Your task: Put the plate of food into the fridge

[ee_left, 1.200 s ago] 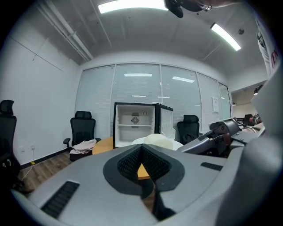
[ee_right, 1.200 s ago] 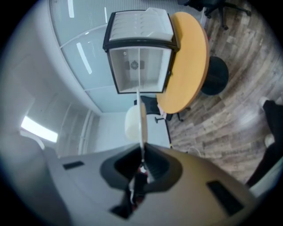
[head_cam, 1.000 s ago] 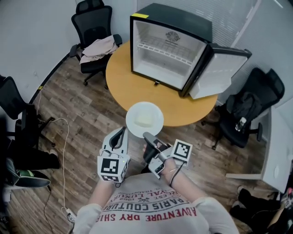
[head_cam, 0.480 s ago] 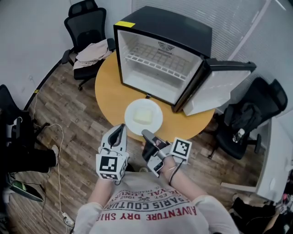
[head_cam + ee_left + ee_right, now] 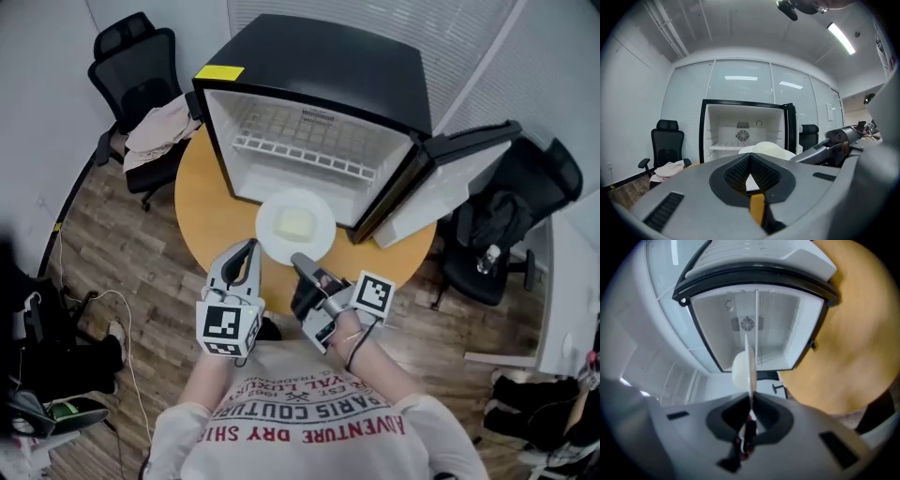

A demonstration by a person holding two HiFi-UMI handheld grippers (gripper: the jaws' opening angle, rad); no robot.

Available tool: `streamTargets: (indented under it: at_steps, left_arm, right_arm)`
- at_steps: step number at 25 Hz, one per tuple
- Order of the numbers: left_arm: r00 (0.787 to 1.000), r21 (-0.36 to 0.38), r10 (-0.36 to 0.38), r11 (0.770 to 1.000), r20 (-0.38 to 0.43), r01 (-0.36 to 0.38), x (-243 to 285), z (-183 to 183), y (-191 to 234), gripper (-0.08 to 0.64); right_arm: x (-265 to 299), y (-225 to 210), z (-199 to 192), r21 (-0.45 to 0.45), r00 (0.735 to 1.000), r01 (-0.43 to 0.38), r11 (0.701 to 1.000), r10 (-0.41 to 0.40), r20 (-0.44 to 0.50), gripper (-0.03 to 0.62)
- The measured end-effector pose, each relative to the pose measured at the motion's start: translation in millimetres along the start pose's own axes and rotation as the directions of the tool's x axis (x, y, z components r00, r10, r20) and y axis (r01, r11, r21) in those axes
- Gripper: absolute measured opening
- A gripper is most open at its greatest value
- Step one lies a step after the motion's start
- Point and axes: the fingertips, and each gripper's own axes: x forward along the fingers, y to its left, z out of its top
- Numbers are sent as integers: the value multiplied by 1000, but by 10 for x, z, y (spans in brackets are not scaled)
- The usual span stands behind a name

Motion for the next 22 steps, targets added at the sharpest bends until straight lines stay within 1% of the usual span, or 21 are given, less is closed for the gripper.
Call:
streamTargets:
  at_steps: [5,9,17,22]
  left_arm:
    - [997,12,-72,997,3,72,401,85,231,23]
    - [991,10,-134,991,2,134,647,108,425,23]
    - [968,25,-249,968,-10,249,1134,135,685,23]
    - [955,33,-297,954,-1,297,1315,182,774,24]
  right_arm:
    - [281,78,271,-1,996,-10,1000,10,83,37]
    - [531,91,425,-16,989,-10,1000,12,144,37]
    - [913,70,736,3,965,-4,1000,3,262,37]
    - [1059,53,901,17,950,-3,1000,-2,311,37]
